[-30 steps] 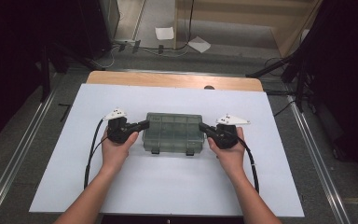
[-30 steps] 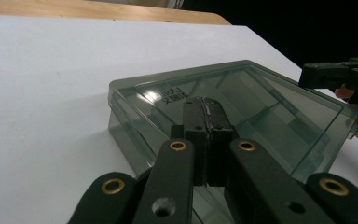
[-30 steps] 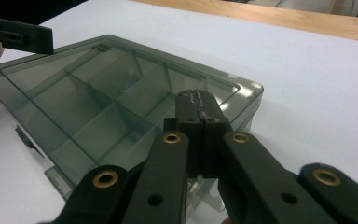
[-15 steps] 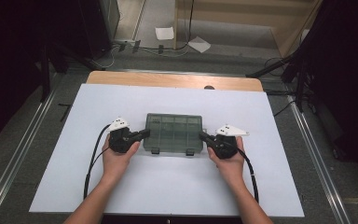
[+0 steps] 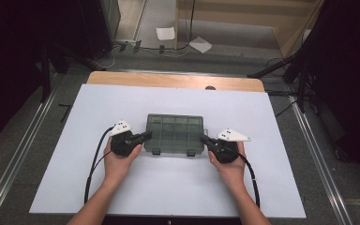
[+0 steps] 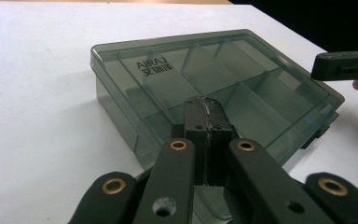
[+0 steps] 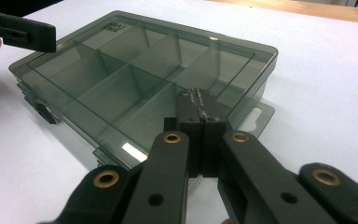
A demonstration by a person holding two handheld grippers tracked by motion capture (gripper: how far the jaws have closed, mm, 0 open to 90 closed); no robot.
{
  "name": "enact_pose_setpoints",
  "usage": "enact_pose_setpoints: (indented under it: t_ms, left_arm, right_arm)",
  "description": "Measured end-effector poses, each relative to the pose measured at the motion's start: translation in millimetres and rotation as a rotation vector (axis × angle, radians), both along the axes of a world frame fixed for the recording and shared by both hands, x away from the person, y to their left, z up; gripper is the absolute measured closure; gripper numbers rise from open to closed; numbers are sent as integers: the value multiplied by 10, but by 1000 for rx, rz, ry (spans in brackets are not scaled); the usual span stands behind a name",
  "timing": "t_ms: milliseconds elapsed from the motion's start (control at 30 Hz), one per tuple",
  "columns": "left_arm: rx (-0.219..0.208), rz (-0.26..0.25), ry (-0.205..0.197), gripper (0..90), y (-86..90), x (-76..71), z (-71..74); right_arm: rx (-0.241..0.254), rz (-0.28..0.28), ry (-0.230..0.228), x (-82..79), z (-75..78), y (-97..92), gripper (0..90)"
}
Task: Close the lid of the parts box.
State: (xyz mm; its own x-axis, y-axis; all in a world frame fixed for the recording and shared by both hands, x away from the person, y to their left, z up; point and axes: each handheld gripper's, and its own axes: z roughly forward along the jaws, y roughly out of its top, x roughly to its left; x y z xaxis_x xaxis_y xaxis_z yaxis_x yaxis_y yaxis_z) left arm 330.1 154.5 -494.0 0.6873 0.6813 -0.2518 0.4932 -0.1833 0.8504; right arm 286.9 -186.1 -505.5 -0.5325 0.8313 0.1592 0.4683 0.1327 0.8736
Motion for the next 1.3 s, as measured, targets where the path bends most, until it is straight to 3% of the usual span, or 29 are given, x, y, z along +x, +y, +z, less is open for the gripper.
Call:
enact_pose_setpoints:
  t_ms: [167,567,700,900,967,1300]
  left_arm:
    - [-5,-11,4,898,-7,-5,-12]
    - [19,-13,-30,881,32,-41,30]
    - [-5,-11,-24,583,119,-65,56]
    - [39,21,-61,161,245,-165,82]
    - [48,8,-68,30,302,-199,78]
    - [74,31,-87,0,559,-389,68]
  right_arm:
    - [-5,4,-8,-4,-7,-2,900]
    - [-10,7,-5,-3,1,-3,900]
    - [-10,9,-1,-2,4,-9,900]
    - [-11,7,3,-6,9,-4,900]
    - [-10,7,1,-3,7,-7,900]
    - [-5,6,12,-13,20,-14,900]
